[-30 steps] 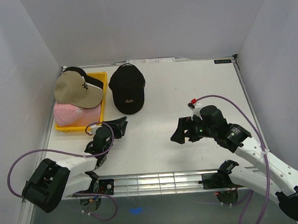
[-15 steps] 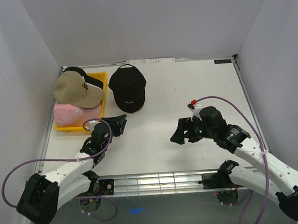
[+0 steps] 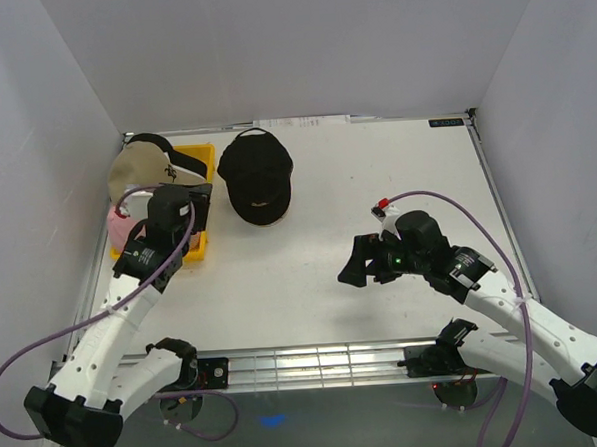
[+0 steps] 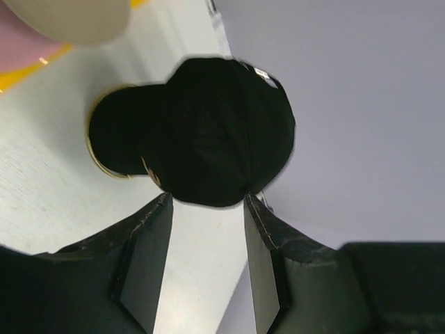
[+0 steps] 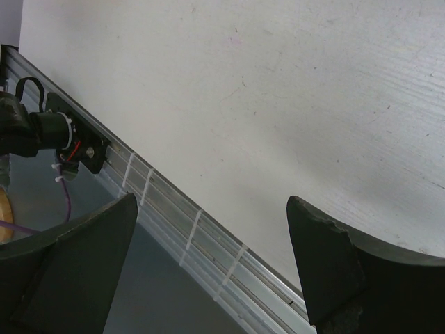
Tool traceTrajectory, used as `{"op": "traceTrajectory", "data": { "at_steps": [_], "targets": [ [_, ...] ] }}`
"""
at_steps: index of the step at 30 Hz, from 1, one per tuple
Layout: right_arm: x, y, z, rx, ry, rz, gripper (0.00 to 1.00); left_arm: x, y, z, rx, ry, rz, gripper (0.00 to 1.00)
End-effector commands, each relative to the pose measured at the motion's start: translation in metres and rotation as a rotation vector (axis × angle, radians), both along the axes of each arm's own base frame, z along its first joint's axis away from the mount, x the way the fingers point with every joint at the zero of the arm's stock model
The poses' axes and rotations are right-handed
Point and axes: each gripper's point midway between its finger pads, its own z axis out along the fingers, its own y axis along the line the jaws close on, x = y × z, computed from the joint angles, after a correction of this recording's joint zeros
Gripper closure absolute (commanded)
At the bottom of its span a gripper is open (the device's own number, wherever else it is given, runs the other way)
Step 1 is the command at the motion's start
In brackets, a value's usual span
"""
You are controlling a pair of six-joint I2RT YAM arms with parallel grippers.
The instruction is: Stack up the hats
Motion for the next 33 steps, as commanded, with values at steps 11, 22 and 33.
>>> {"op": "traceTrajectory", "data": {
  "at_steps": [11, 22, 33],
  "targets": [
    [0.001, 0.004, 0.012, 0.031, -0.045, 0.032, 0.07, -0.001, 0.058, -0.072, 0.040, 0.284, 0.137, 0.10],
    [0.000, 0.001, 0.011, 0.018, -0.053, 0.036, 0.07, 0.012, 0.083, -0.080, 0.089, 0.212, 0.154, 0.09],
    [0.001, 0.000, 0.011, 0.004, -0.058, 0.035, 0.07, 0.032, 0.097, -0.089, 0.137, 0.206, 0.091, 0.21]
  ]
}}
